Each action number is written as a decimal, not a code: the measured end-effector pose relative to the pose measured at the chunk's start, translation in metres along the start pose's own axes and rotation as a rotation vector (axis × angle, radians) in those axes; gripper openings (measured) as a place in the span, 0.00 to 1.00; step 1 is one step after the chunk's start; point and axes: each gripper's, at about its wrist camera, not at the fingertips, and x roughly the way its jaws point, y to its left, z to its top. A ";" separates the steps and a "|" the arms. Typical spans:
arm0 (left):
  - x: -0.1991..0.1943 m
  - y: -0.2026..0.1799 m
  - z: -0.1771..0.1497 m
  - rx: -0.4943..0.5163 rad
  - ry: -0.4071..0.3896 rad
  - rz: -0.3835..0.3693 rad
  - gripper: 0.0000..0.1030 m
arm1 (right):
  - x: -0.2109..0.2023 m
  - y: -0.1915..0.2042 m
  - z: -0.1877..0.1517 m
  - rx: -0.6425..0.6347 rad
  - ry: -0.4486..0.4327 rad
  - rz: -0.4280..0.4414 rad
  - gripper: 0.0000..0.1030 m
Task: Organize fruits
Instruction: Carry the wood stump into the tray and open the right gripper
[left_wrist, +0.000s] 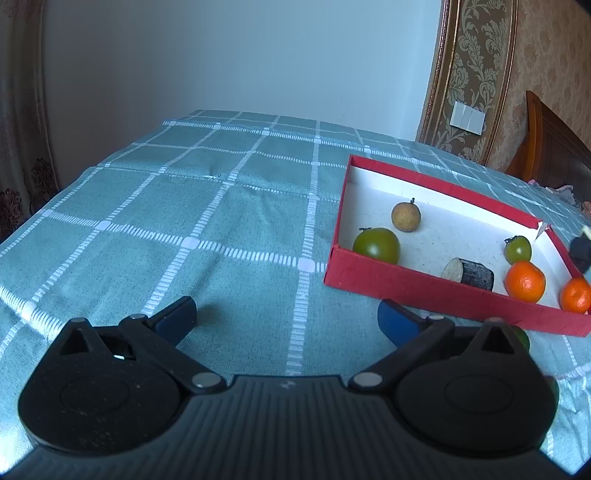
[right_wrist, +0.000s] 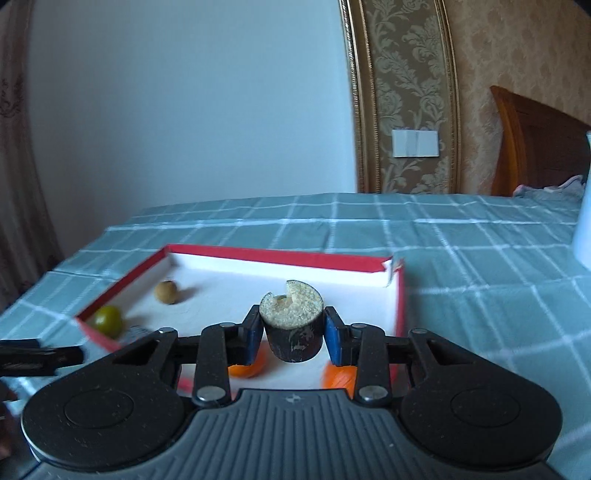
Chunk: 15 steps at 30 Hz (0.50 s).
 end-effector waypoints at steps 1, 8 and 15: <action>0.000 0.000 0.000 0.001 0.000 0.001 1.00 | 0.011 -0.004 0.003 -0.006 0.014 -0.017 0.33; 0.001 -0.003 0.000 0.016 0.007 0.013 1.00 | 0.066 -0.021 0.012 -0.046 0.077 -0.067 0.33; 0.002 -0.004 0.000 0.024 0.010 0.019 1.00 | 0.088 -0.023 0.015 -0.058 0.138 -0.076 0.33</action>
